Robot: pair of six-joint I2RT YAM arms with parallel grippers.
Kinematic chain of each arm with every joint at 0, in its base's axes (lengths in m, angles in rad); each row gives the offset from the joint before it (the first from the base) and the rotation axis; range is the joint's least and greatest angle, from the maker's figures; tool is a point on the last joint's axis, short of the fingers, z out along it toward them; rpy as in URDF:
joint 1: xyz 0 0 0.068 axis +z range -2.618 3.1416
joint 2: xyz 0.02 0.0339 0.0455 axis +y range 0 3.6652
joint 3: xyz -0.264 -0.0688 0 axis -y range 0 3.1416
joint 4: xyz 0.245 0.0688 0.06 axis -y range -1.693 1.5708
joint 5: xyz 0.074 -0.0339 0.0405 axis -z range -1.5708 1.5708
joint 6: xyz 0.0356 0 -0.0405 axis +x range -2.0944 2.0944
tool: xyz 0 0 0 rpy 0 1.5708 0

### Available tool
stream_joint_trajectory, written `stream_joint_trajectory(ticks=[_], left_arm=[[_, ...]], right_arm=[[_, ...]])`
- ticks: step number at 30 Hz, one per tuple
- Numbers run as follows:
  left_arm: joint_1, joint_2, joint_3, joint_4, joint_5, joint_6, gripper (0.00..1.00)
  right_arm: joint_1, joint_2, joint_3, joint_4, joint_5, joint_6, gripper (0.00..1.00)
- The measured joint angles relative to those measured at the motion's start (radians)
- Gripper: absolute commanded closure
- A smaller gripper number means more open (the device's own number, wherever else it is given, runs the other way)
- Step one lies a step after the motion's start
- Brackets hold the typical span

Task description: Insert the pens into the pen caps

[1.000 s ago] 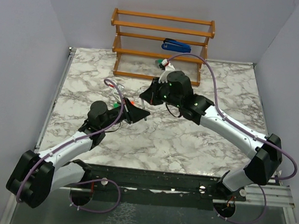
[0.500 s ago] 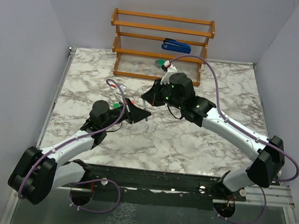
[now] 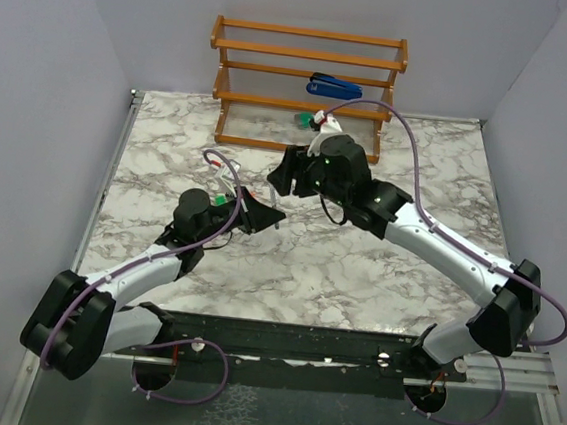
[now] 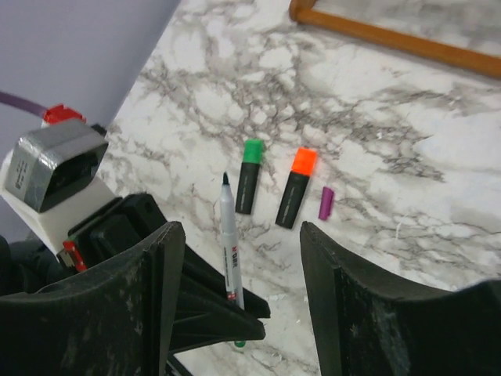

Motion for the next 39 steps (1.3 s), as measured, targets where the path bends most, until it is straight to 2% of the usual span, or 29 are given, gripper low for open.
stream_joint_trajectory(ticks=[7, 13, 20, 26, 31, 39], left_arm=[[0.003, -0.011, 0.000, -0.046, -0.008, 0.036, 1.00], [0.062, -0.135, 0.014, -0.239, -0.015, 0.120, 1.00], [0.194, -0.274, 0.137, -0.524, -0.027, 0.251, 1.00], [0.289, -0.305, 0.199, -0.703, -0.034, 0.355, 1.00], [0.332, -0.309, 0.199, -0.787, -0.033, 0.397, 1.00], [0.336, -0.340, 0.219, -0.860, -0.025, 0.451, 1.00]], right_arm=[[-0.040, -0.074, 0.027, -0.027, 0.189, -0.002, 0.34], [-0.141, -0.062, 0.147, -0.169, 0.267, 0.071, 0.36], [-0.159, 0.283, 0.491, -0.413, 0.177, 0.126, 0.51], [-0.142, 0.552, 0.576, -0.558, 0.088, 0.116, 0.59], [-0.108, 0.666, 0.648, -0.593, 0.040, 0.076, 0.64], [-0.051, 0.783, 0.809, -0.591, 0.033, 0.020, 0.66]])
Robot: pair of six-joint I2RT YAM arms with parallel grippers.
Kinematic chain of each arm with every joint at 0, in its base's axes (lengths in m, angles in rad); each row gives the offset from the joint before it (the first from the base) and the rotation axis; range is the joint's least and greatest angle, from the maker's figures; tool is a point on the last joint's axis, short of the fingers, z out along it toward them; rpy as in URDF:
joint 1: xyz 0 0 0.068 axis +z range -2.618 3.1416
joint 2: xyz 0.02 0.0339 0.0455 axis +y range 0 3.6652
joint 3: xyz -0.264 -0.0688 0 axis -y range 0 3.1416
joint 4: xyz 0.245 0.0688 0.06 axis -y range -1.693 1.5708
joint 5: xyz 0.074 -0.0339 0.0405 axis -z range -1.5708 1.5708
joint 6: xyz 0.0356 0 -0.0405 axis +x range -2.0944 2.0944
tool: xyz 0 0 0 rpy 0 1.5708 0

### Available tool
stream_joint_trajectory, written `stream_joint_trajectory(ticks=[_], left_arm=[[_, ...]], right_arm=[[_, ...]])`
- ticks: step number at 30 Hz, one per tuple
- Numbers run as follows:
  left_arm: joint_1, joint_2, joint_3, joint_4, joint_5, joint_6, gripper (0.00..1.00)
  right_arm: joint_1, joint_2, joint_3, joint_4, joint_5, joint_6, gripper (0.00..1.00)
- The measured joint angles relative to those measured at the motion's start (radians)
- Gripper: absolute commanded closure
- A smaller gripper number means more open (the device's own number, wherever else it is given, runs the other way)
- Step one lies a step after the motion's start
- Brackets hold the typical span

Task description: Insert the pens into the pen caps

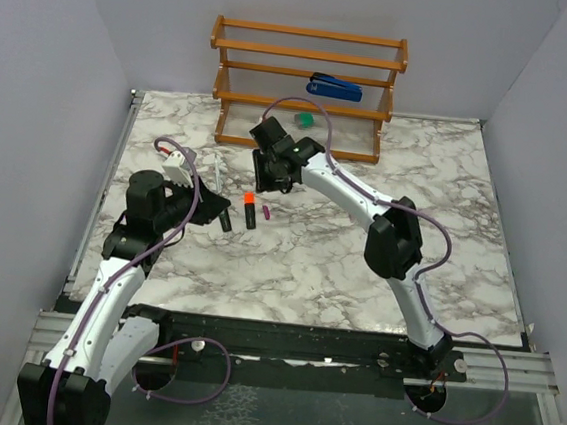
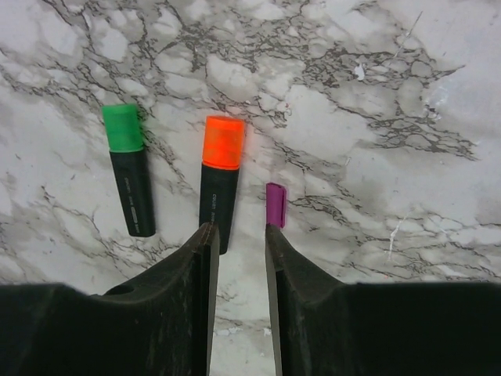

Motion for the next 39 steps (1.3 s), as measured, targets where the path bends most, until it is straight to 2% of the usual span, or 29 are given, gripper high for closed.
stream_joint_trajectory(ticks=[5, 11, 29, 30, 35, 39], left_arm=[[0.000, -0.012, 0.002, -0.004, 0.011, 0.003, 1.00], [0.000, -0.011, 0.002, -0.003, 0.034, 0.001, 1.00], [0.001, 0.003, 0.001, 0.008, 0.071, -0.010, 1.00], [0.001, 0.006, 0.000, 0.009, 0.072, -0.010, 1.00], [0.001, 0.017, -0.003, 0.015, 0.074, -0.009, 1.00], [0.002, 0.022, -0.003, 0.016, 0.074, -0.010, 1.00]], right_arm=[[0.021, 0.046, -0.004, 0.000, -0.001, -0.016, 0.66], [0.024, 0.057, -0.090, 0.011, 0.000, -0.016, 0.66], [0.023, 0.133, -0.073, 0.085, 0.017, -0.047, 0.68], [0.023, 0.134, -0.071, 0.087, 0.018, -0.050, 0.69], [0.023, 0.136, -0.069, 0.092, 0.019, -0.058, 0.99], [0.023, 0.135, -0.071, 0.098, 0.019, -0.063, 1.00]])
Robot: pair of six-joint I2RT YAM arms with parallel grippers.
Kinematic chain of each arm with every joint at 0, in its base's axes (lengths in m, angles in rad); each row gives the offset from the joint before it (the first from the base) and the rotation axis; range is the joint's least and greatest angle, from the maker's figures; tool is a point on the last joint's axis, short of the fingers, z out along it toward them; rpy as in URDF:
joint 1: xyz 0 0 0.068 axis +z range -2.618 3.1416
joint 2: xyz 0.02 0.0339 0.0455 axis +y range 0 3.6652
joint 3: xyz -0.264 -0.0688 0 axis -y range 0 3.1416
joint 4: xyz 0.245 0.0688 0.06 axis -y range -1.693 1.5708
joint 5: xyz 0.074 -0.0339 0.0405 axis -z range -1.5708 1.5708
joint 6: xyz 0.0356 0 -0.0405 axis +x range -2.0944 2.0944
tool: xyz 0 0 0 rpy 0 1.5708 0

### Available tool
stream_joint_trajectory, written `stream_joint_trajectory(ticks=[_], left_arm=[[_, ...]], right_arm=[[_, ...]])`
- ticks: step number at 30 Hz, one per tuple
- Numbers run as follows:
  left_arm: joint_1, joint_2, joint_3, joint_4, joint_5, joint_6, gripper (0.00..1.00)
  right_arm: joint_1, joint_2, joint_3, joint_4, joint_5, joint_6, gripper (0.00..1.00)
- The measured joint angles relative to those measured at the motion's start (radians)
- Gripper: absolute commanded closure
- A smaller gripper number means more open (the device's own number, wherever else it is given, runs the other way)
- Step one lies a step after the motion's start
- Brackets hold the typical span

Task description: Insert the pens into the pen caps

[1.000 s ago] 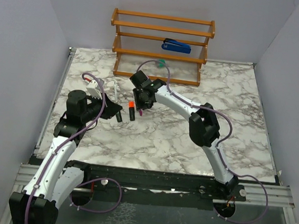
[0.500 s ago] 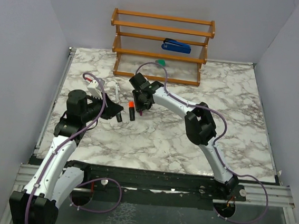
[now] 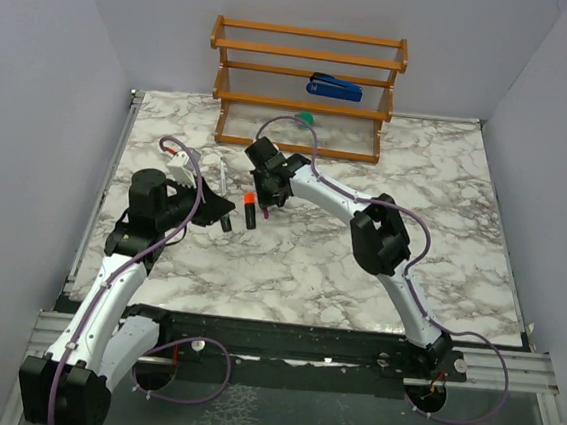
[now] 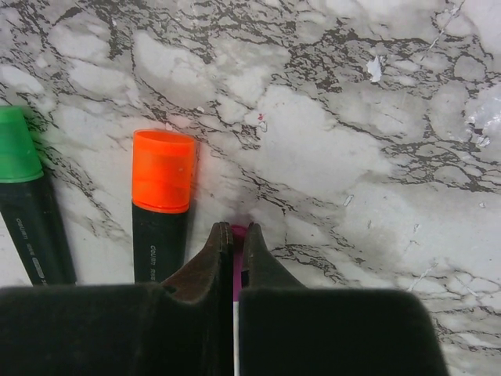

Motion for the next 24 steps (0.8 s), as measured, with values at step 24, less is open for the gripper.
stream_joint_trajectory(ticks=[24], left_arm=[[-0.127, 0.026, -0.143, 0.230, 0.101, -0.165, 1.00]], right_arm=[[0.000, -0.837, -0.622, 0.530, 0.115, 0.096, 1.00]])
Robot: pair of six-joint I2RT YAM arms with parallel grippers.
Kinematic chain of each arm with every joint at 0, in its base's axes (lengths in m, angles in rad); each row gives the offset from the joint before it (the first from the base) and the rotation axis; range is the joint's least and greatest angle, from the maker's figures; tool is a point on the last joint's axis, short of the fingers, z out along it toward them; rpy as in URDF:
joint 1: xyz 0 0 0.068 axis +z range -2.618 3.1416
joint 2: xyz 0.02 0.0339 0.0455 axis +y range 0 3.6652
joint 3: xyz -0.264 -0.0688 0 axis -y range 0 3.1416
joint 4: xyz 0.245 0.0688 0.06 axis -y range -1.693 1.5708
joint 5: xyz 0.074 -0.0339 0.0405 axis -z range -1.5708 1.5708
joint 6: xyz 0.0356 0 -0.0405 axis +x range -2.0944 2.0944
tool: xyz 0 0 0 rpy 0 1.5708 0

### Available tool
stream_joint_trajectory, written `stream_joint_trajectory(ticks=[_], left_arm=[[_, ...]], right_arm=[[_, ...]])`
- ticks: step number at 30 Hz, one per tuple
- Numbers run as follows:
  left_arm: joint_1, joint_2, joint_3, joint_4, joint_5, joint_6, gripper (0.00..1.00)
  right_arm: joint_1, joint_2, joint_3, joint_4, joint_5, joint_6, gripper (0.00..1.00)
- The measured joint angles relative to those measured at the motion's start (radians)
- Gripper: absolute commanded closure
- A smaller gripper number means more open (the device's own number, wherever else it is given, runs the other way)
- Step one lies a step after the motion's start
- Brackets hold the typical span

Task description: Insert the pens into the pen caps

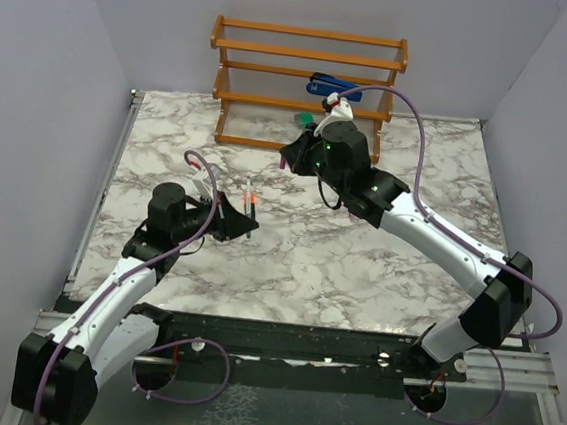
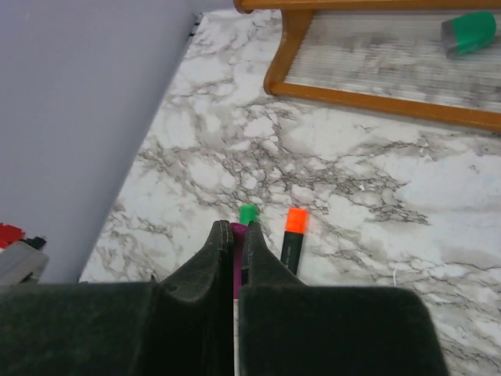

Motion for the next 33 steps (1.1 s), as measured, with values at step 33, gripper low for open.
stream_joint_trajectory(ticks=[33], left_arm=[[-0.170, 0.114, 0.000, 0.175, -0.001, -0.091, 1.00]], right_arm=[[0.069, -0.025, -0.080, 0.119, -0.044, 0.085, 1.00]])
